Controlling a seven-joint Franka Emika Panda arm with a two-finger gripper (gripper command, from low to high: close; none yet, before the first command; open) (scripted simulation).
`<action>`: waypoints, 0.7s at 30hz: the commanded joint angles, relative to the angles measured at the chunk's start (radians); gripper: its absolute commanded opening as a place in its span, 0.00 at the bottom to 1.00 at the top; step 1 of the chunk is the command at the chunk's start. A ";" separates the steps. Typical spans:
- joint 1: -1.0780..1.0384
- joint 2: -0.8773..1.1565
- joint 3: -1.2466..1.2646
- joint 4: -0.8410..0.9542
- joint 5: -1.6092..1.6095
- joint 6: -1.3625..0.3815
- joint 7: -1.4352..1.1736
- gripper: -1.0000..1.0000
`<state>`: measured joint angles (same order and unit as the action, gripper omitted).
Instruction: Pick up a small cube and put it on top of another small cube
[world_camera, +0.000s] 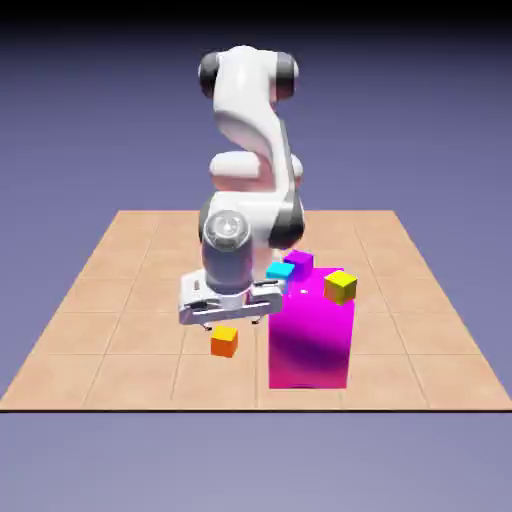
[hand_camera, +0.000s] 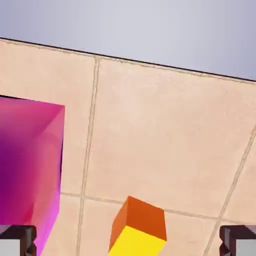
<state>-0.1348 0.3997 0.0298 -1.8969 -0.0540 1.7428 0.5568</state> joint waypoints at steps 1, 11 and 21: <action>-0.007 0.030 -0.002 0.030 0.001 -0.044 -0.004 0.50; 0.148 0.360 -0.225 0.124 0.138 -0.263 0.069 0.50; 0.032 0.354 -0.163 -0.069 0.163 -0.175 0.178 0.50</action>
<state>-0.1031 0.7535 -0.1336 -1.9659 0.1091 1.5673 0.7346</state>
